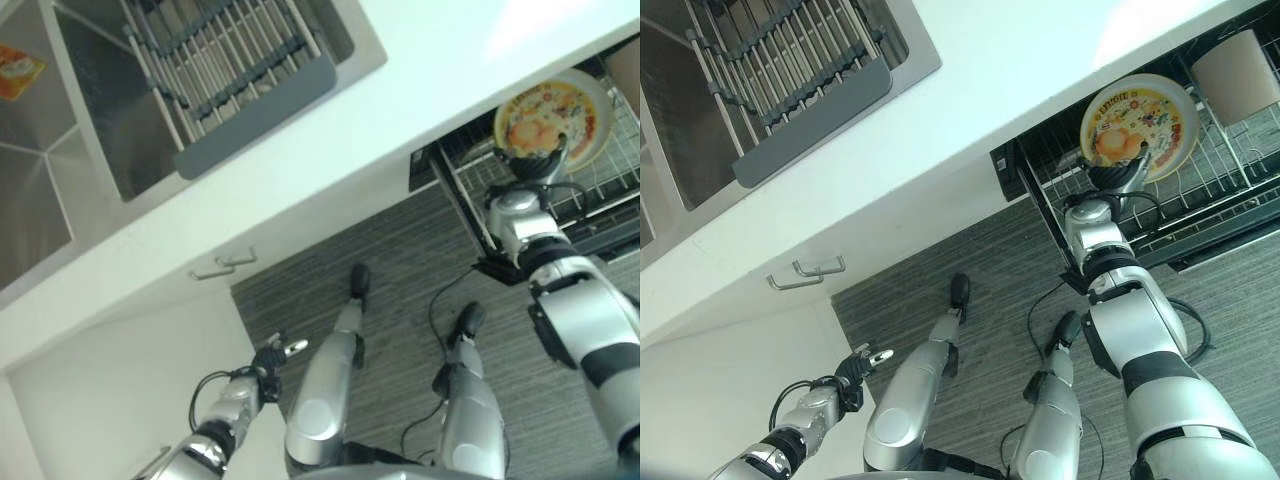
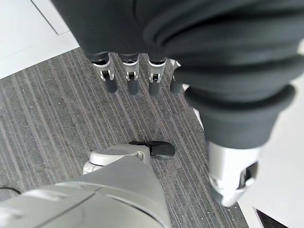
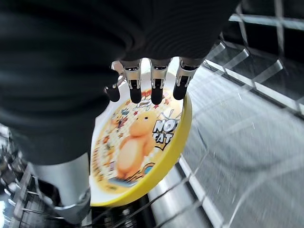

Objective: Place the dishes in the dishwasher.

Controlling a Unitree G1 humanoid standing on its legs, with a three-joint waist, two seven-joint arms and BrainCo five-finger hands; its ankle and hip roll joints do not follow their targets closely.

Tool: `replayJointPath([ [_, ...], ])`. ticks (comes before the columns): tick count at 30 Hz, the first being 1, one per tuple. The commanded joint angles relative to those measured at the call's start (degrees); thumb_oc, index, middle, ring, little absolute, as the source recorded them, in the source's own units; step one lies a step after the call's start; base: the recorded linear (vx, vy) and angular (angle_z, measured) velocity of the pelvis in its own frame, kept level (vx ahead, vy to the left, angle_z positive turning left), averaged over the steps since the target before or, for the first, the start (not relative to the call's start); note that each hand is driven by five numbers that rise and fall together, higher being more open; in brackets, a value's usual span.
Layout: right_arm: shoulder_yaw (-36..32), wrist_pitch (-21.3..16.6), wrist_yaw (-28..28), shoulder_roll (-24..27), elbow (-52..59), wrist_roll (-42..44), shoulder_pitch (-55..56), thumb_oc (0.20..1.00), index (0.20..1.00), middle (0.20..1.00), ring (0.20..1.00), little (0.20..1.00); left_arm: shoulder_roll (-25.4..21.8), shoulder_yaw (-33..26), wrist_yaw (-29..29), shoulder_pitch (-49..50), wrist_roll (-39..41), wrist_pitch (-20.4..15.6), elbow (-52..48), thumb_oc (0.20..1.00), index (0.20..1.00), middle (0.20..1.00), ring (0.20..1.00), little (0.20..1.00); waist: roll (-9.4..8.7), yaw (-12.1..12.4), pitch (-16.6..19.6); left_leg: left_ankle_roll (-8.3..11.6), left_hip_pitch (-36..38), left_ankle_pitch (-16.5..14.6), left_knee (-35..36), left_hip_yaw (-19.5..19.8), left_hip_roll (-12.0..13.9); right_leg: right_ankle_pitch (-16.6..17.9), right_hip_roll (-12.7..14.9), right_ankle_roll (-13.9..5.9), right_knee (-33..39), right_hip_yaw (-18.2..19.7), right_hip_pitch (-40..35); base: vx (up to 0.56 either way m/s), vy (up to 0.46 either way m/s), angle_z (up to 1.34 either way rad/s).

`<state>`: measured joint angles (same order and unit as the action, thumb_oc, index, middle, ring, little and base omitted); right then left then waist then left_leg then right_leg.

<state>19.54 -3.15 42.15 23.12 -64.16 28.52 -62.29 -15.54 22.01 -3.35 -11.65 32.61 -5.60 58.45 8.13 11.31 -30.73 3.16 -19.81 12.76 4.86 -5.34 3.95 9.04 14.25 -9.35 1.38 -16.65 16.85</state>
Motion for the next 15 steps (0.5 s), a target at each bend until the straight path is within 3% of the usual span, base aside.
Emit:
replayJointPath([
  [1, 0.58, -9.38, -1.43, -1.84, 7.86, 2.97, 2.42, 1.000, 1.000, 1.000, 1.000, 1.000, 0.31, 0.13, 1.47, 0.92, 0.75, 0.04, 2.57, 1.000, 1.000, 1.000, 1.000, 1.000, -2.70, 0.37, 0.93, 2.93, 1.88, -4.87, -3.64, -0.85, 2.68, 0.89, 6.52, -3.62, -5.87, -0.66, 2.78, 0.03, 0.057, -0.08],
  [3, -0.49, -13.27, -1.59, -3.74, 15.82, -0.89, 5.93, 1.000, 1.000, 1.000, 1.000, 1.000, 1.16, -0.68, 2.08, 1.64, 0.69, -0.60, 3.07, 1.000, 1.000, 1.000, 1.000, 1.000, -3.21, -0.73, 0.93, 2.84, 3.91, -5.14, -3.78, -1.50, 2.92, 0.37, 6.16, -3.13, -6.09, -0.15, 1.01, 0.03, 0.064, -0.05],
  [4, -0.13, -12.46, -4.53, -4.56, 21.37, -2.33, 8.14, 1.000, 1.000, 1.000, 1.000, 1.000, 1.40, -1.43, 2.30, 1.98, 0.58, -0.69, 3.41, 1.000, 1.000, 1.000, 1.000, 1.000, -3.63, -1.44, 0.94, 2.76, 5.28, -5.42, -4.04, -1.93, 3.07, -0.13, 5.91, -2.75, -6.51, 0.24, -0.13, 0.03, 0.052, -0.08],
  [9, 0.99, -17.00, -3.41, -5.35, 32.74, -4.36, 14.16, 1.000, 1.000, 1.000, 1.000, 1.000, 1.64, -2.96, 2.88, 2.97, 0.21, -1.09, 4.55, 1.000, 1.000, 1.000, 1.000, 1.000, -4.76, -2.86, 1.99, 2.51, 7.98, -6.19, -4.85, -2.74, 3.71, -1.97, 4.94, -1.70, -7.83, 0.78, -3.02, 0.03, -0.003, -0.11],
  [13, 0.42, -19.45, -4.88, -6.39, 45.31, -2.56, 24.09, 1.000, 1.000, 1.000, 1.000, 1.000, 2.66, -5.12, 4.64, 5.67, -0.02, -1.74, 5.77, 1.000, 1.000, 1.000, 1.000, 1.000, -6.32, -4.91, 5.67, 2.32, 12.04, -6.86, -5.14, -3.48, 4.75, -4.43, 3.29, -0.09, -8.49, 0.95, -7.92, 0.11, -0.036, -0.08],
  [15, -0.44, -18.14, -3.29, -6.91, 49.59, -4.01, 27.99, 1.000, 1.000, 1.000, 1.000, 1.000, 2.99, -6.24, 5.24, 7.15, -0.38, -1.57, 6.06, 1.000, 1.000, 1.000, 1.000, 1.000, -6.93, -5.66, 7.81, 2.37, 14.12, -7.15, -5.13, -3.76, 5.36, -5.39, 2.58, 0.50, -8.17, 0.86, -10.53, 0.15, -0.075, -0.08],
])
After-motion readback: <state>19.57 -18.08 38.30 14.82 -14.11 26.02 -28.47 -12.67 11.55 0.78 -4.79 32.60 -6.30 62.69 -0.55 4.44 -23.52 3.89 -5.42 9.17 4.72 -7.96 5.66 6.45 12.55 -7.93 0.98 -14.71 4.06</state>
